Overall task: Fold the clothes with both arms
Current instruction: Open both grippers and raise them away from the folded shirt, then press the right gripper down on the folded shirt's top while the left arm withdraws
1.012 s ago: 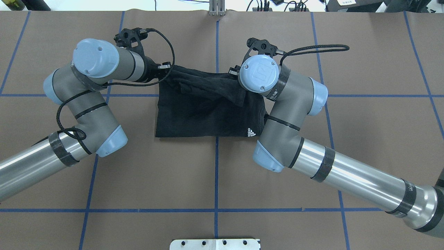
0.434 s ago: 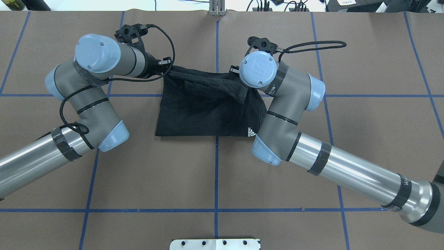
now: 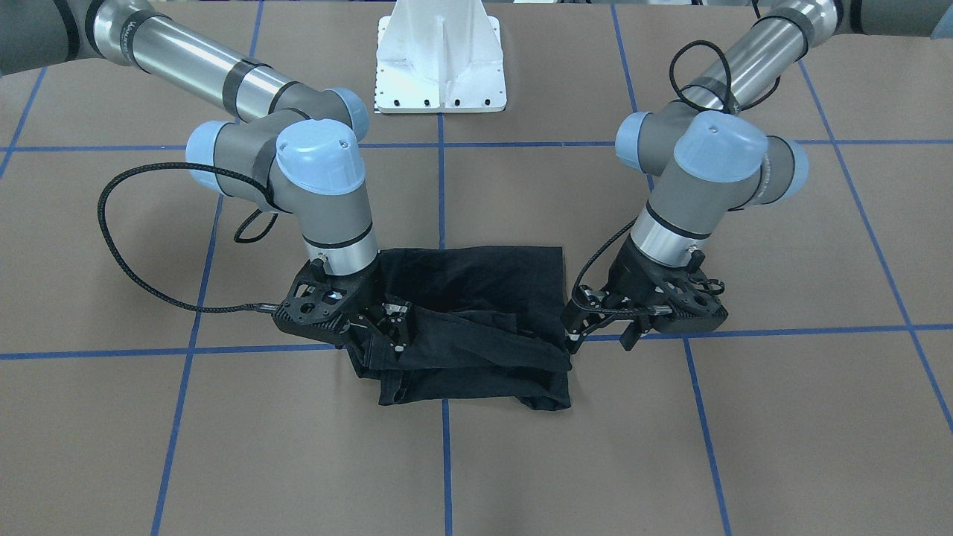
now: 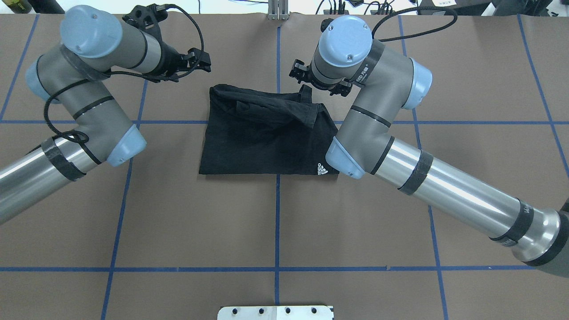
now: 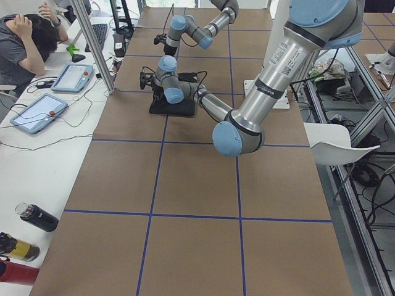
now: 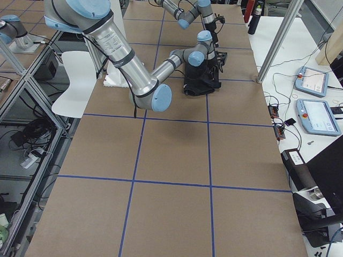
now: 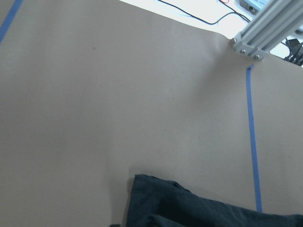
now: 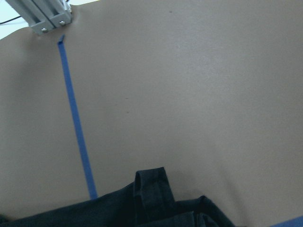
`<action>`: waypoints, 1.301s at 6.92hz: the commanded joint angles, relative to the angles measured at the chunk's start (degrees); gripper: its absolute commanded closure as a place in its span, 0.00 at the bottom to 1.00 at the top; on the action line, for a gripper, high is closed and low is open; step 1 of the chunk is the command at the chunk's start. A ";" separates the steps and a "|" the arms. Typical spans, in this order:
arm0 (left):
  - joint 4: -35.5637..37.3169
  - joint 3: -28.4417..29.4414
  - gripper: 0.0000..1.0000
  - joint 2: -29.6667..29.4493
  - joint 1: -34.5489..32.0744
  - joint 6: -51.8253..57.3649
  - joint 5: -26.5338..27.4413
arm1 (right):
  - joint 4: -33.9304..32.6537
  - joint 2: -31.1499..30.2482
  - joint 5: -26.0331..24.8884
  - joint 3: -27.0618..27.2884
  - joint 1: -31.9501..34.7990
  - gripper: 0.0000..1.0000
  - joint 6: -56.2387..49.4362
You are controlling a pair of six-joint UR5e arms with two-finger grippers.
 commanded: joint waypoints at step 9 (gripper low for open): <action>-4.34 -1.08 0.00 6.68 -2.91 14.84 -3.61 | -2.50 2.30 -17.51 1.20 -15.38 1.00 -0.47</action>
